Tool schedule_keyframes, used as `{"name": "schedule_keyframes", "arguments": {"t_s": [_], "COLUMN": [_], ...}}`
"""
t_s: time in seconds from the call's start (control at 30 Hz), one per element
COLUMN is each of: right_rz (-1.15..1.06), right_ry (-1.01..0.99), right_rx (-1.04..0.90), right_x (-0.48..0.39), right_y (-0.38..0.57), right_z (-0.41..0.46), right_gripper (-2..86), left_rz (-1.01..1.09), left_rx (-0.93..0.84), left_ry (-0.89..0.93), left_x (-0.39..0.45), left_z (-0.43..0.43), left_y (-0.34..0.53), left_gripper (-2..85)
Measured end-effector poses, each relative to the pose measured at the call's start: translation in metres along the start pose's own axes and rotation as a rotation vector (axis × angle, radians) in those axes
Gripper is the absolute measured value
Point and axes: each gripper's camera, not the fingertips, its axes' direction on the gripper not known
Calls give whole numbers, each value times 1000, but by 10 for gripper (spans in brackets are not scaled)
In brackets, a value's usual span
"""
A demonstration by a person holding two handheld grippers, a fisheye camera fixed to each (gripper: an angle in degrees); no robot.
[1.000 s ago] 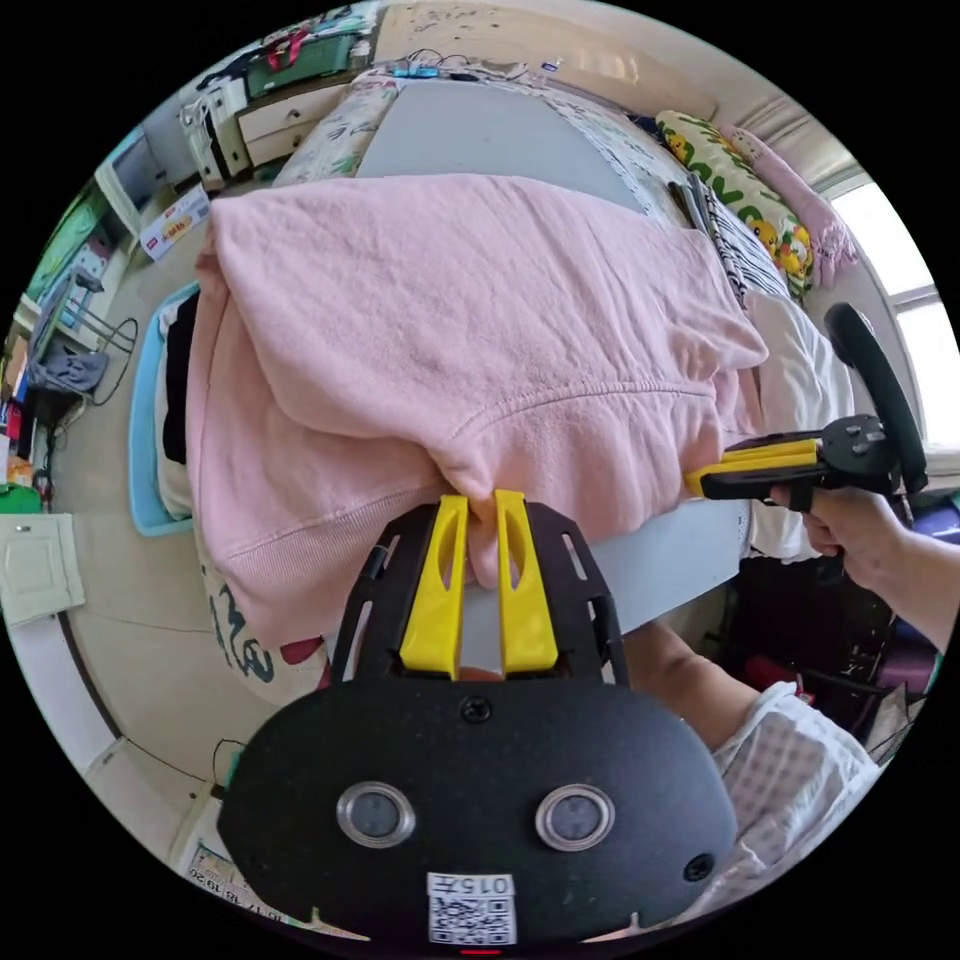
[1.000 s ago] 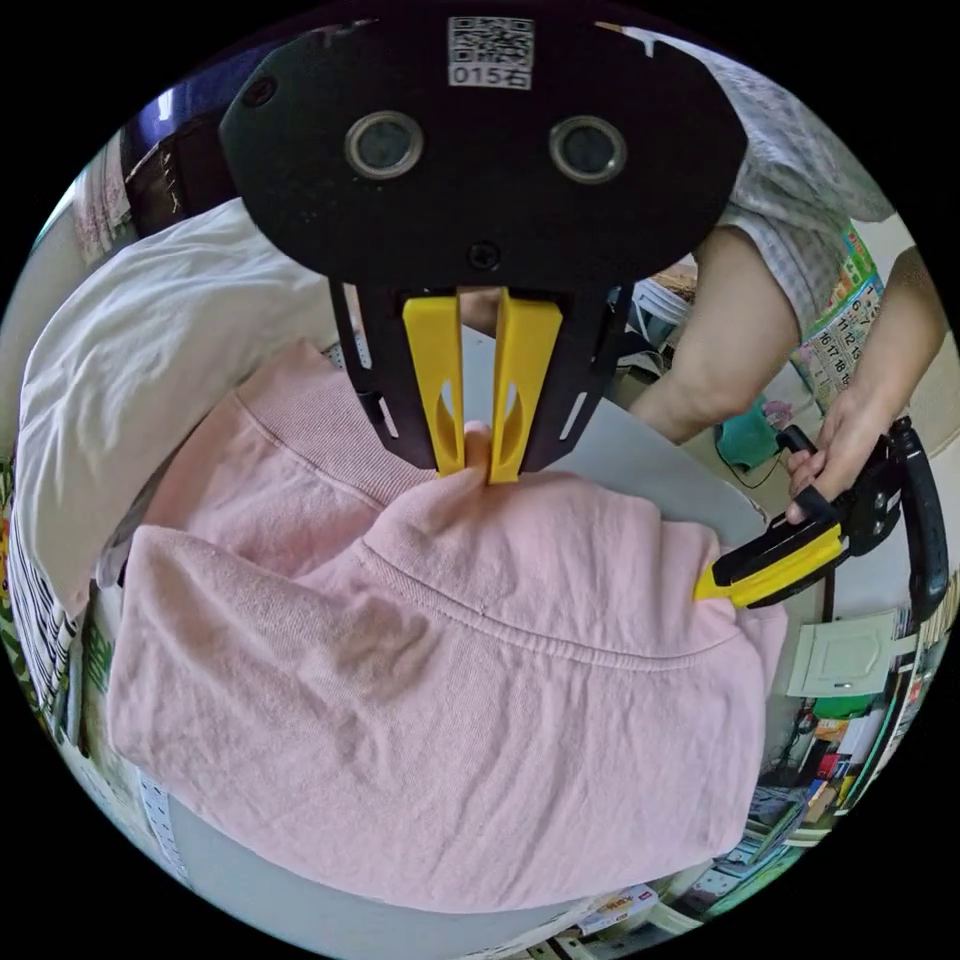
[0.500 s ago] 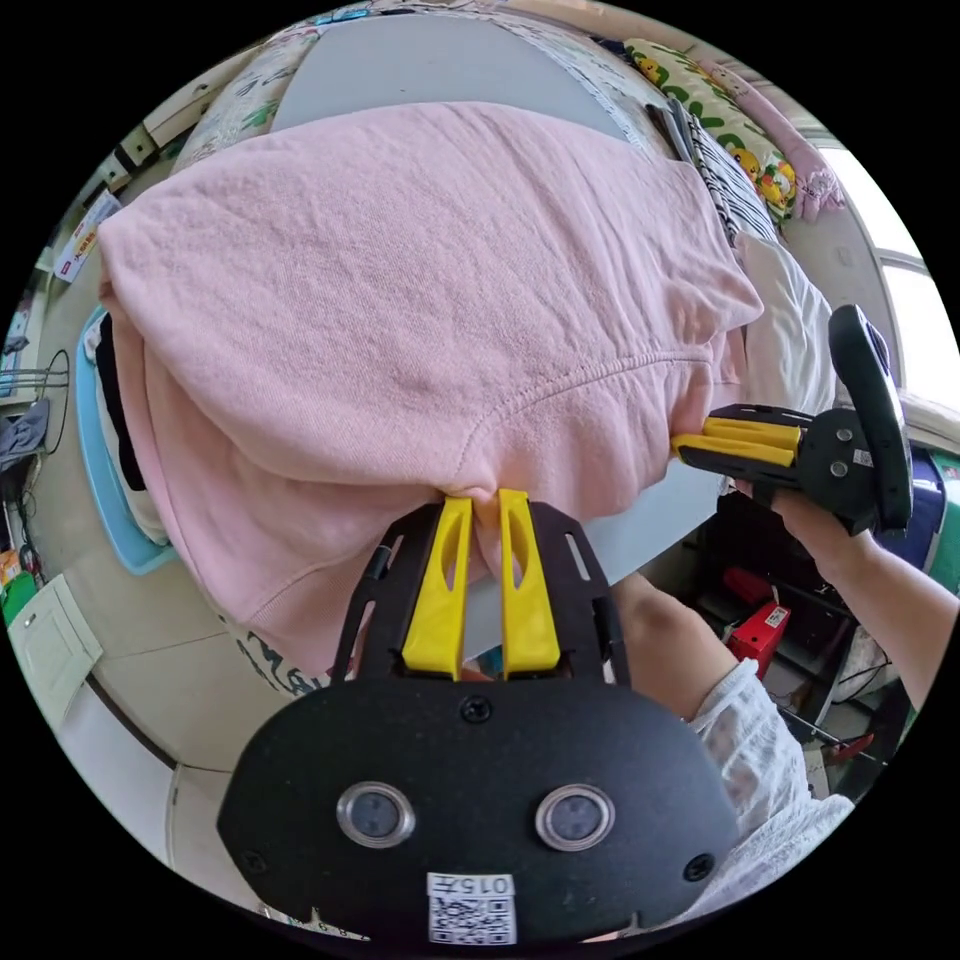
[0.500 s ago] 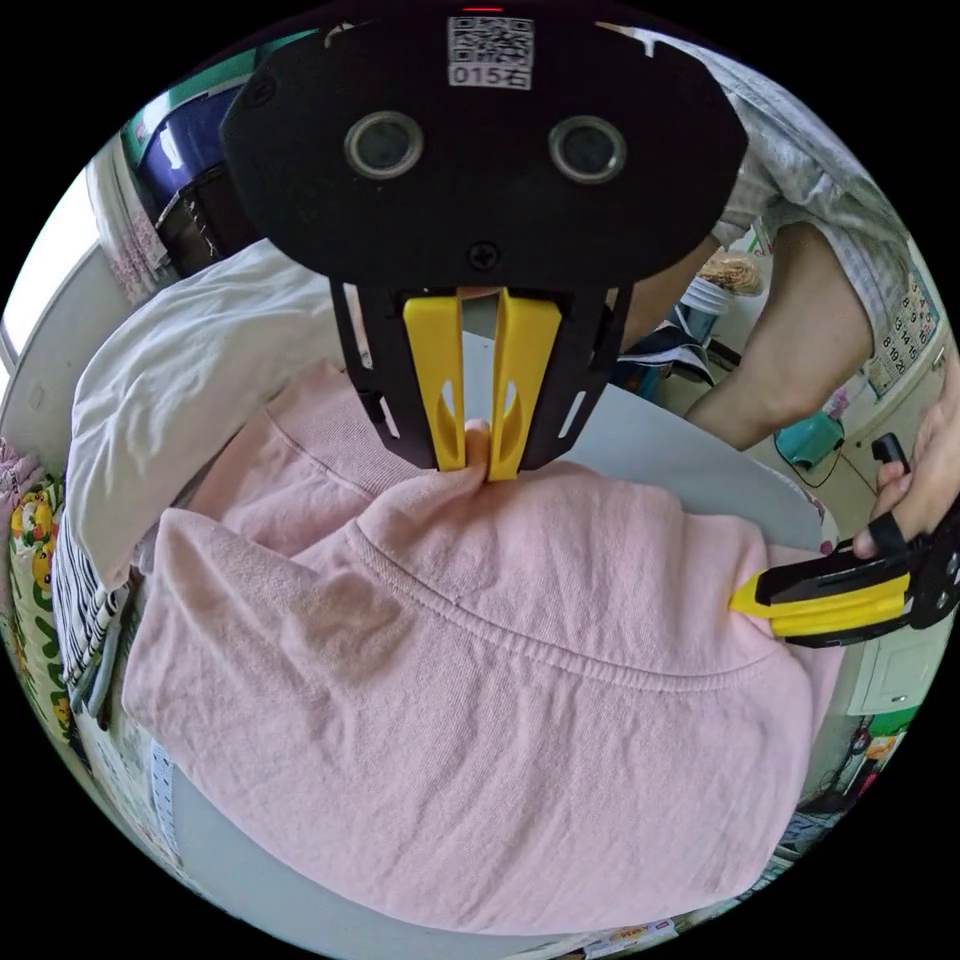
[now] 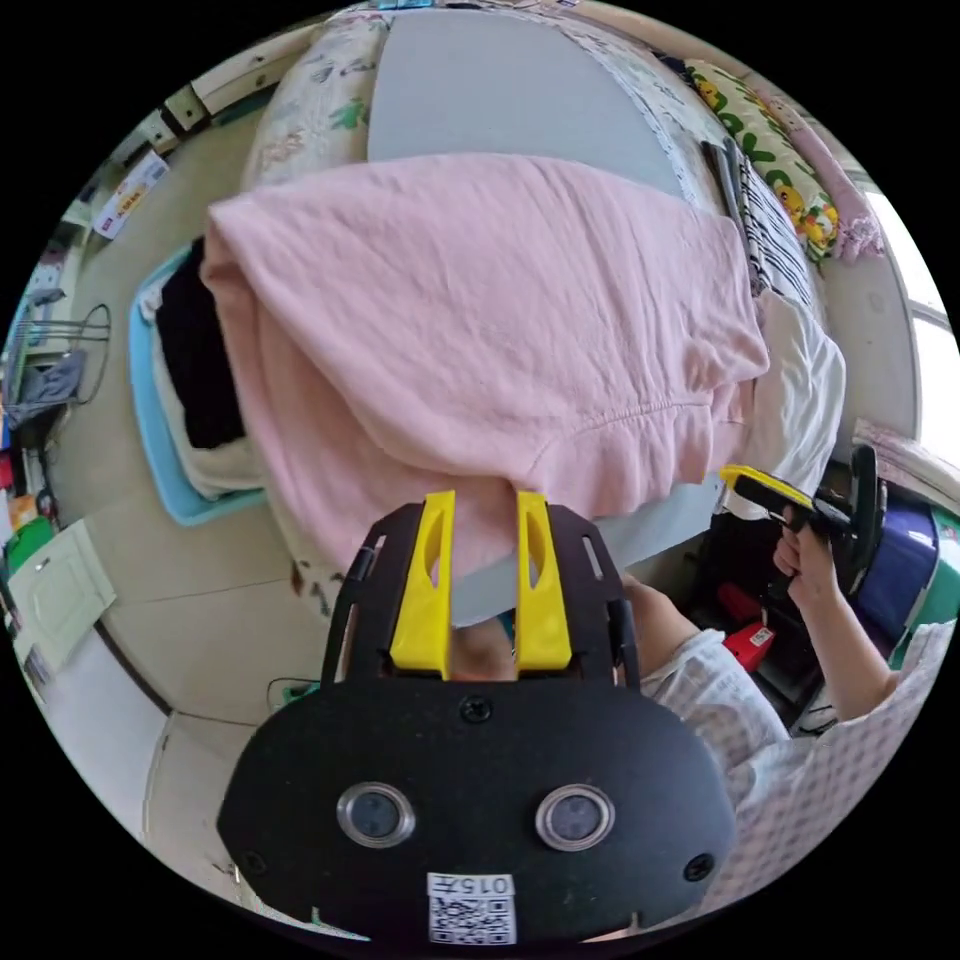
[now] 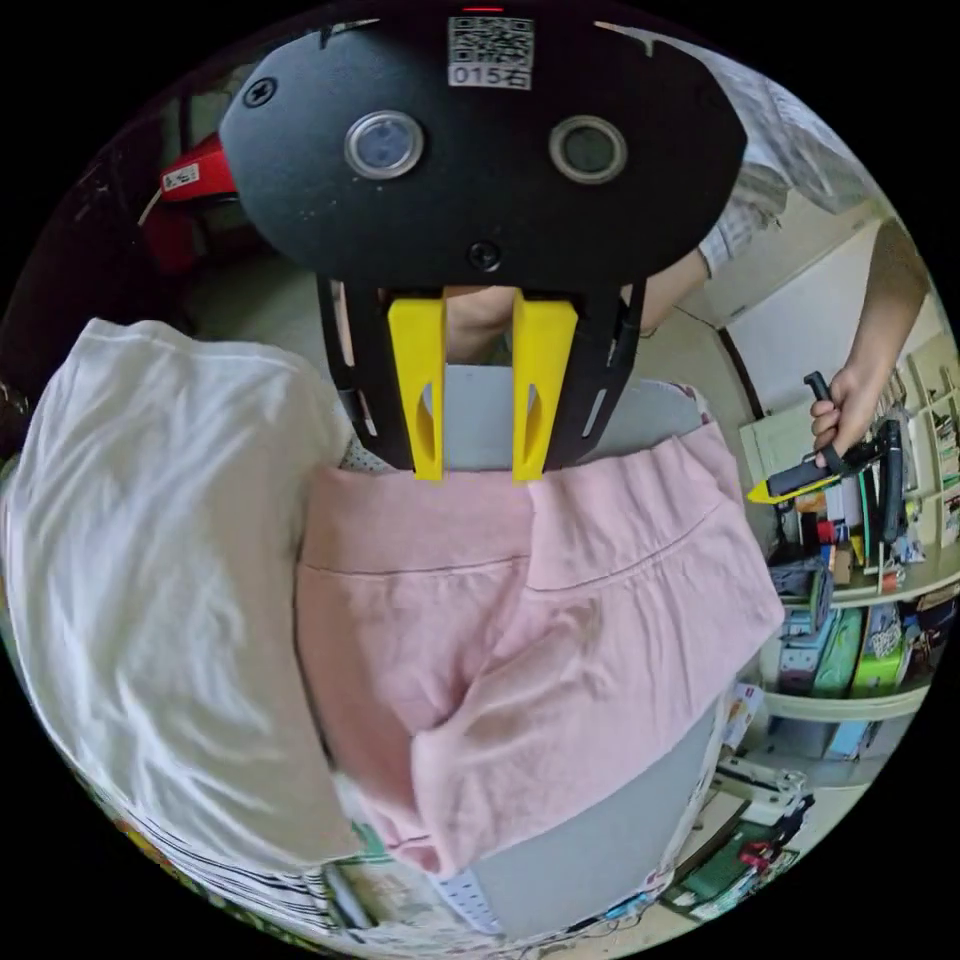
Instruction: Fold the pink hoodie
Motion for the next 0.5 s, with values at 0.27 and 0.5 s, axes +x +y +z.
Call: {"name": "schedule_keyframes", "arguments": {"t_s": [0.27, 0.5], "right_rz": [97, 74], "right_ry": [3, -61], "right_rx": [66, 14], "right_x": [127, 165], "right_y": [-7, -17], "right_z": [-9, 12], "right_gripper": [120, 101], "left_rz": [376, 599], "left_rx": [190, 139], "left_ry": [30, -5], "left_x": [146, 285], "left_z": [-34, 11], "left_y": [-193, -328], "left_gripper": [126, 139]}}
